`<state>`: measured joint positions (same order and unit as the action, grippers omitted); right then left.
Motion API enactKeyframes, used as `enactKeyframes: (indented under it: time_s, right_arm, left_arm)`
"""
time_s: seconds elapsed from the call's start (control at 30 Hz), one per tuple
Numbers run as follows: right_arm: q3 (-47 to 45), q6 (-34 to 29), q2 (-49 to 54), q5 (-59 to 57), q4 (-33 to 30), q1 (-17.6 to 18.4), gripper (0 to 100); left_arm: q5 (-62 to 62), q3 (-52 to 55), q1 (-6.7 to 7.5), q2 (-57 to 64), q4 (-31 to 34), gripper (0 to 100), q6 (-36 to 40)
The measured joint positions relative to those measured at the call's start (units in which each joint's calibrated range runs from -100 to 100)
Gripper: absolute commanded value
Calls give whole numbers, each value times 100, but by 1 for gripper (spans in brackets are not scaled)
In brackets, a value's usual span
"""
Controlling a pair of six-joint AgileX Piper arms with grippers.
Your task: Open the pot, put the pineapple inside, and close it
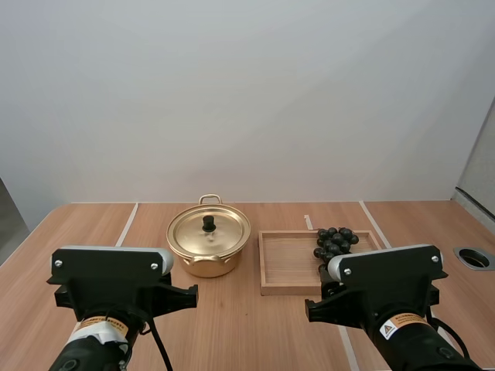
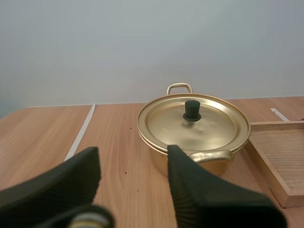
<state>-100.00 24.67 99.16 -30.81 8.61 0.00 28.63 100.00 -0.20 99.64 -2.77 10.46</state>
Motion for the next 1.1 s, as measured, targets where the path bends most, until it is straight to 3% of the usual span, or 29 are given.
enactKeyframes:
  time_s: [0.63, 0.67, 0.77, 0.8, 1.1]
  right_arm:
    - [0, 0, 0, 0, 76, 0, 98]
    - [0, 0, 0, 0, 76, 0, 81]
    - [0, 0, 0, 0, 86, 0, 4]
    - [0, 0, 0, 0, 86, 0, 0]
    - [0, -9, 0, 0, 100, 0, 0]
  left_arm:
    - [0, 0, 0, 0, 0, 0, 0]
    - [0, 0, 0, 0, 0, 0, 0]
    - [0, 0, 0, 0, 0, 0, 0]
    - [0, 0, 0, 0, 0, 0, 0]
    - [0, 0, 0, 0, 0, 0, 0]
